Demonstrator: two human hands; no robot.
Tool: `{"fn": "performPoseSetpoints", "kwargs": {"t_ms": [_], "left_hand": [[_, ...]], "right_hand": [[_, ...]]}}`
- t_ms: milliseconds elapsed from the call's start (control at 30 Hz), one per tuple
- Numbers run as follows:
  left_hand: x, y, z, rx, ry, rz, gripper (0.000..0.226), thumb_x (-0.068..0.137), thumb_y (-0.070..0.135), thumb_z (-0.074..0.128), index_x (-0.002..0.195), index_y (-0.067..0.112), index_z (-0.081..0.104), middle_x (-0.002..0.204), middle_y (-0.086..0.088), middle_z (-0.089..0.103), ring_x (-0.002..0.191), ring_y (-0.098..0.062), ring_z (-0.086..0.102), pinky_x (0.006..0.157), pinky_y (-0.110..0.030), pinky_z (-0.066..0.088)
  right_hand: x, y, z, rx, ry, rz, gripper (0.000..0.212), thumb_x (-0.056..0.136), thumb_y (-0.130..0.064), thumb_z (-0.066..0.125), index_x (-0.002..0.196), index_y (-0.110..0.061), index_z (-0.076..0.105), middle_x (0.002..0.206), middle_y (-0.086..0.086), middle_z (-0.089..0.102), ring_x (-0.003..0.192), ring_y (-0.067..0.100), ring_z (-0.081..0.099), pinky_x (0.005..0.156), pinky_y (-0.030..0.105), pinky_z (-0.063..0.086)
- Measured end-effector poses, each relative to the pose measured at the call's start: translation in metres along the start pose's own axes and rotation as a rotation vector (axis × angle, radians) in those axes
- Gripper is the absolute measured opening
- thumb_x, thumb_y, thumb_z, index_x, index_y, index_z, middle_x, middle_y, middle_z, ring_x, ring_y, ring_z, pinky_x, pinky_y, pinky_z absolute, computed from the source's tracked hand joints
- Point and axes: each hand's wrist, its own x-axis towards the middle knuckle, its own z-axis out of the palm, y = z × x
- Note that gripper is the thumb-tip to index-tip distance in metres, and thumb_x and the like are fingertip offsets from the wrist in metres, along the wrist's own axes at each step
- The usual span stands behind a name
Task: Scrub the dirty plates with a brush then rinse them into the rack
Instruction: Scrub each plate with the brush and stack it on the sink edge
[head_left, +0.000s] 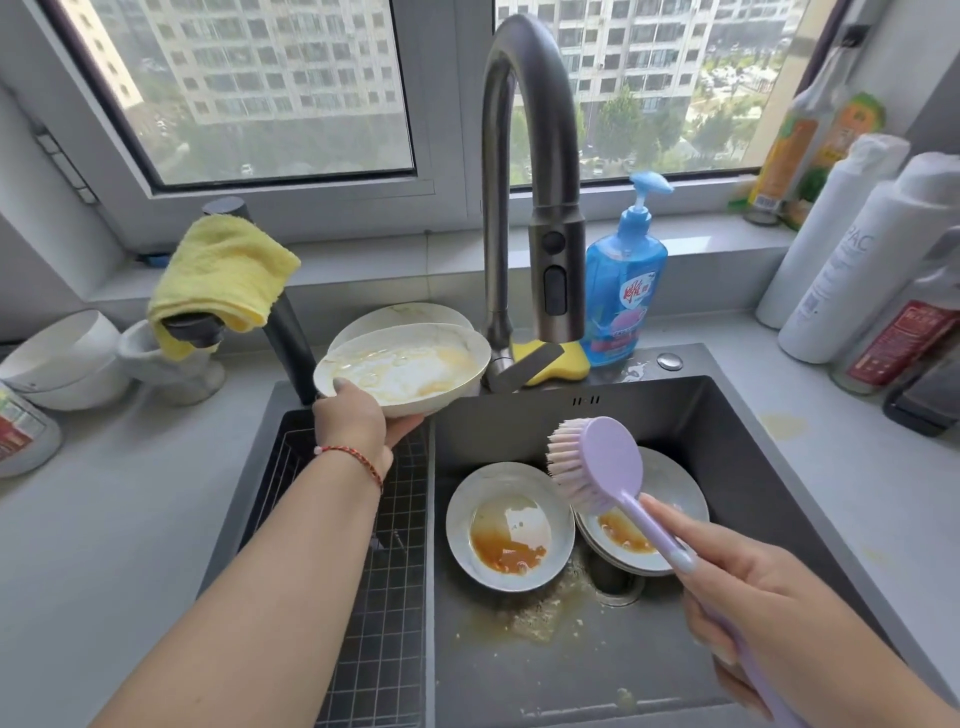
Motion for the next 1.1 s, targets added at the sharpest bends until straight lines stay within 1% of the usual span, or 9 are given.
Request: {"fn": "performPoseSetpoints", "kwargs": {"t_ms": [300,433,500,567,667,767,900,1000,1100], "left_hand": [[0.029,-0.002,0.015,0.063,0.156,0.01,0.028,0.101,0.018,0.047,0.129,0.013,0.046,0.132,-0.016,0.051,0.106,-0.042,0.059,0.043,-0.036,0.055],[0.03,-0.003,0.023,0.072,0.194,-0.008,0.036,0.103,0.031,0.046,0.133,0.009,0.045,0.118,-0.019,0.061,0.076,-0.033,0.071,0.035,-0.027,0.049],[0.026,-0.004,0.027,0.085,0.186,-0.043,0.046,0.104,0.042,0.043,0.134,0.006,0.043,0.094,-0.018,0.068,0.048,-0.02,0.068,0.032,-0.025,0.049],[0.02,-0.006,0.03,0.111,0.167,-0.048,0.05,0.104,0.045,0.041,0.125,0.001,0.047,0.081,-0.014,0.067,0.033,-0.012,0.059,0.044,-0.026,0.057],[0.015,-0.01,0.034,0.151,0.11,-0.048,0.058,0.103,0.048,0.041,0.113,-0.006,0.057,0.101,-0.013,0.07,0.059,-0.017,0.07,0.064,-0.028,0.059],[0.022,-0.013,0.031,0.266,0.165,0.018,0.066,0.099,0.057,0.043,0.091,-0.005,0.063,0.071,-0.007,0.064,0.047,-0.014,0.052,0.045,-0.02,0.044],[0.039,-0.018,0.023,0.364,0.223,0.047,0.072,0.094,0.065,0.043,0.097,-0.002,0.066,0.074,-0.007,0.067,0.062,-0.017,0.069,0.041,-0.021,0.039],[0.043,-0.029,0.024,0.431,0.256,0.086,0.078,0.096,0.068,0.025,0.099,0.0,0.064,0.08,-0.009,0.072,0.062,-0.02,0.068,0.058,-0.031,0.055],[0.03,-0.06,0.027,0.525,0.231,0.266,0.073,0.086,0.064,0.014,0.08,0.006,0.059,0.082,-0.017,0.071,0.077,-0.038,0.069,0.08,-0.05,0.058]], "right_hand": [[0.004,0.006,-0.005,0.022,0.028,0.01,0.049,0.098,-0.013,0.044,0.102,-0.056,0.067,0.054,0.009,0.031,0.047,0.017,0.02,0.043,0.021,0.021],[0.008,0.01,-0.007,0.02,0.032,0.017,0.047,0.098,-0.012,0.045,0.105,-0.053,0.067,0.053,0.009,0.032,0.047,0.017,0.02,0.042,0.02,0.022],[0.009,0.011,-0.008,0.023,0.038,0.027,0.045,0.098,-0.013,0.046,0.105,-0.053,0.067,0.053,0.01,0.033,0.045,0.016,0.021,0.042,0.02,0.022],[0.01,0.012,-0.009,0.015,0.037,0.037,0.045,0.098,-0.014,0.046,0.106,-0.053,0.067,0.053,0.01,0.033,0.045,0.016,0.021,0.042,0.02,0.021],[0.011,0.012,-0.011,0.033,0.038,0.048,0.045,0.098,-0.013,0.046,0.11,-0.051,0.066,0.052,0.008,0.032,0.046,0.016,0.021,0.041,0.019,0.022],[0.013,0.014,-0.013,0.021,0.039,0.051,0.045,0.098,-0.014,0.045,0.111,-0.053,0.065,0.053,0.007,0.031,0.048,0.017,0.019,0.041,0.019,0.022],[0.014,0.015,-0.017,0.032,0.048,0.061,0.046,0.099,-0.014,0.045,0.111,-0.053,0.064,0.053,0.008,0.032,0.045,0.015,0.02,0.04,0.018,0.023],[0.015,0.018,-0.022,0.045,0.071,0.07,0.044,0.099,-0.014,0.045,0.108,-0.052,0.066,0.054,0.009,0.032,0.042,0.015,0.021,0.038,0.017,0.024],[0.018,0.022,-0.028,0.06,0.098,0.06,0.044,0.098,-0.013,0.046,0.107,-0.051,0.068,0.054,0.009,0.03,0.042,0.015,0.021,0.037,0.016,0.025]]}}
